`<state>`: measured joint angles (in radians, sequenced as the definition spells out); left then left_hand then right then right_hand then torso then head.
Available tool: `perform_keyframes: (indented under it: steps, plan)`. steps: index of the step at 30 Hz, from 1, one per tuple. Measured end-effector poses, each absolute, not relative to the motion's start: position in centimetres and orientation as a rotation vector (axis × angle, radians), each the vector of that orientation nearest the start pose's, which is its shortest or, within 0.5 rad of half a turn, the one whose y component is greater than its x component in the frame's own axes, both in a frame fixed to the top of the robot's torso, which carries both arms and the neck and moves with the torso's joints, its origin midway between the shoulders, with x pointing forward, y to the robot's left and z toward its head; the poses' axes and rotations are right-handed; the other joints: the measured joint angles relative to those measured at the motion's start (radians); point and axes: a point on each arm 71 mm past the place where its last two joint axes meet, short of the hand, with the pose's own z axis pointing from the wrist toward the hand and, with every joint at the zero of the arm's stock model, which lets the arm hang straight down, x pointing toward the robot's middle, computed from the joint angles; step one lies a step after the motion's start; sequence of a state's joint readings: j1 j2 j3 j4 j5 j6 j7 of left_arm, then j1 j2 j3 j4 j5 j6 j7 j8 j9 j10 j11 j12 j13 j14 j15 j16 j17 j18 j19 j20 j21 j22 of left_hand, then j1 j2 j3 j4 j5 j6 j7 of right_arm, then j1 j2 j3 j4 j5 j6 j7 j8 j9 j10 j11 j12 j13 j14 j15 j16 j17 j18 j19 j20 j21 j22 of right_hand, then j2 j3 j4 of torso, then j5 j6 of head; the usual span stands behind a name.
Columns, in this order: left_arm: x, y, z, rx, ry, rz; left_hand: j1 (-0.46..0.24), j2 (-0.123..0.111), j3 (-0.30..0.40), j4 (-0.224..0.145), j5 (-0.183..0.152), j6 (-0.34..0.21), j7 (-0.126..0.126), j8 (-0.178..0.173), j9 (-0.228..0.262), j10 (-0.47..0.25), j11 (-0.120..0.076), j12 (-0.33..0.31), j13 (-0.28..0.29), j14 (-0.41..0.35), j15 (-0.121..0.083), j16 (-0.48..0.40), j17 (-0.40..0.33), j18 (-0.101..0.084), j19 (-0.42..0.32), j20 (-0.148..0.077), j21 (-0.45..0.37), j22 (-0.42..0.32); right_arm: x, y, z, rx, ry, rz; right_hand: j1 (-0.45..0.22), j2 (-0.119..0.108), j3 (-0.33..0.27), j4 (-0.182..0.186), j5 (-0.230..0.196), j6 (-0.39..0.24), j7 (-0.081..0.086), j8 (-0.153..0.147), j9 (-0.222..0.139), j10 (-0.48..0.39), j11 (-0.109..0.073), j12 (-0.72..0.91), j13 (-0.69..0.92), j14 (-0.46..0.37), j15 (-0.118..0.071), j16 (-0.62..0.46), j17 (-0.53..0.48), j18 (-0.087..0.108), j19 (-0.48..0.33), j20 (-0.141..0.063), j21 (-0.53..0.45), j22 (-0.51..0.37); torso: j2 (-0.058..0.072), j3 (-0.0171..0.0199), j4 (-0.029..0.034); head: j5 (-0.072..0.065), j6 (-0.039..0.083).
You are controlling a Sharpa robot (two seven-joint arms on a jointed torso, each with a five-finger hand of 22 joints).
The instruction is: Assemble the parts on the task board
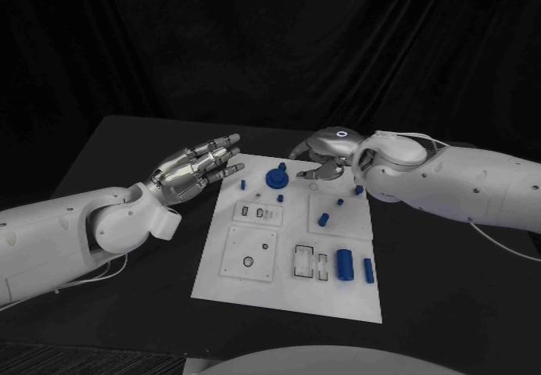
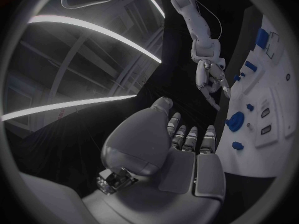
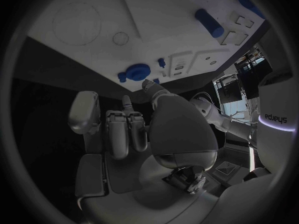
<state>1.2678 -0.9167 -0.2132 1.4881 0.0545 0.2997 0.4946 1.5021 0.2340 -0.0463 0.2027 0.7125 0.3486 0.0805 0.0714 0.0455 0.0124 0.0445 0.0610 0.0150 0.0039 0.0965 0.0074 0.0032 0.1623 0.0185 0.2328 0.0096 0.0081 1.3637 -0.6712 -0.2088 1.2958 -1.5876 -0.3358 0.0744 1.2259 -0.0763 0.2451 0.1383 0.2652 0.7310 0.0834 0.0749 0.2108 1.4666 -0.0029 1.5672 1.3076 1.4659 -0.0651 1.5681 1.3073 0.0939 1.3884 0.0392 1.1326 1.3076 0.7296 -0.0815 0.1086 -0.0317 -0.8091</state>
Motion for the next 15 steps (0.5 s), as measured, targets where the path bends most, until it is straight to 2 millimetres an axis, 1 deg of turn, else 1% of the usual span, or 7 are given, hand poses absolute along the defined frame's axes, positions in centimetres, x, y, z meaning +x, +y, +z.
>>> perform_keyframes:
  steps: [4,6,7,11,13,14,15]
  plan:
    - [46.5,23.3,-19.7,-1.013,1.628,-2.037,0.000,0.000,0.000,0.000,0.000,0.000,0.000,0.000,0.000,0.000,0.000,0.000,0.000,0.000,0.000,0.000,0.000,0.000,0.000,0.000,0.000,0.001,51.4,-19.5,-14.7,-0.486,1.478,0.602,-0.009,-0.009,-0.030,0.017,-0.073,0.011,-0.011,0.000,-0.007,0.000,-0.007,0.000,0.000,0.000,0.000,0.000,0.000,0.000,0.002,-0.002,0.000,0.000,0.000,-0.0002,-0.0001,0.000,-0.004]
    - [46.5,23.3,-19.7,-1.014,1.628,-2.036,0.000,0.000,0.000,0.000,0.000,0.000,0.000,0.000,0.000,0.000,0.000,0.000,0.000,0.000,0.000,0.000,0.000,0.000,0.000,0.000,0.000,0.001,50.8,-20.9,-14.2,-0.464,1.472,0.593,-0.021,-0.011,-0.054,0.032,-0.123,0.011,-0.011,0.000,-0.011,0.000,-0.007,0.000,0.000,0.000,-0.005,0.000,0.000,0.000,0.004,-0.004,-0.010,0.000,-0.001,-0.0002,-0.0011,0.000,-0.005]
    - [46.5,23.3,-19.7,-1.014,1.628,-2.037,0.000,0.000,0.000,0.000,0.000,0.000,0.000,0.002,0.000,0.000,0.000,0.000,0.000,0.000,0.000,0.000,0.000,0.000,0.000,0.000,0.000,0.001,50.6,-21.6,-14.1,-0.452,1.473,0.587,-0.023,-0.012,-0.062,0.040,-0.140,0.011,-0.011,0.000,-0.012,-0.001,-0.007,0.000,0.000,0.001,-0.007,0.000,0.000,0.000,0.004,-0.004,-0.011,0.000,-0.001,-0.0002,-0.0012,-0.001,-0.005]
    - [46.5,23.3,-19.7,-1.013,1.629,-2.038,0.000,0.000,0.003,-0.003,0.000,0.000,0.000,0.004,0.000,0.000,0.000,0.000,0.000,0.000,0.007,0.000,0.001,0.000,0.000,0.000,0.000,0.001,49.6,-24.5,-14.1,-0.397,1.496,0.544,-0.030,-0.019,-0.091,0.069,-0.184,0.011,-0.011,0.000,-0.018,0.000,-0.007,0.000,0.000,0.001,-0.007,0.000,0.001,0.000,0.004,-0.004,-0.019,0.000,-0.001,-0.0001,-0.0012,-0.005,-0.005]
    - [46.5,23.3,-19.7,-1.014,1.629,-2.038,0.000,0.000,0.003,-0.003,0.000,0.000,0.000,0.004,0.000,0.000,0.000,0.000,0.000,0.000,0.007,0.000,0.001,0.000,0.000,0.000,0.000,0.001,49.2,-25.7,-14.3,-0.373,1.510,0.526,-0.041,-0.030,-0.110,0.097,-0.202,0.005,-0.013,0.000,-0.020,-0.001,-0.007,0.000,0.000,0.001,-0.007,0.000,0.001,0.000,0.004,-0.004,-0.031,0.000,0.000,0.0000,-0.0012,-0.009,-0.005]
    - [46.5,23.3,-19.8,-1.015,1.629,-2.037,0.000,0.000,0.003,-0.003,0.000,0.000,0.000,0.004,0.000,0.000,0.000,0.000,0.000,0.000,0.007,0.000,0.001,0.000,0.000,0.000,0.000,0.001,49.0,-26.3,-14.6,-0.361,1.520,0.517,-0.041,-0.030,-0.112,0.104,-0.204,0.002,-0.013,0.000,-0.021,0.000,-0.007,0.000,0.000,0.001,-0.007,0.000,0.001,0.000,0.004,-0.004,-0.033,0.000,0.000,0.0000,-0.0012,-0.012,-0.003]
    - [46.5,23.2,-19.8,-1.016,1.630,-2.037,0.000,0.000,0.003,-0.003,0.000,0.000,0.000,0.004,0.000,0.000,0.000,0.000,0.000,0.000,0.007,0.000,0.001,0.000,0.000,0.000,0.000,0.001,48.7,-27.1,-15.1,-0.345,1.533,0.504,-0.043,-0.041,-0.120,0.123,-0.205,-0.001,-0.015,0.000,-0.022,-0.001,-0.007,0.000,0.000,0.001,-0.007,0.000,0.001,0.000,0.004,-0.004,-0.037,0.000,0.000,0.0000,-0.0012,-0.015,-0.002]
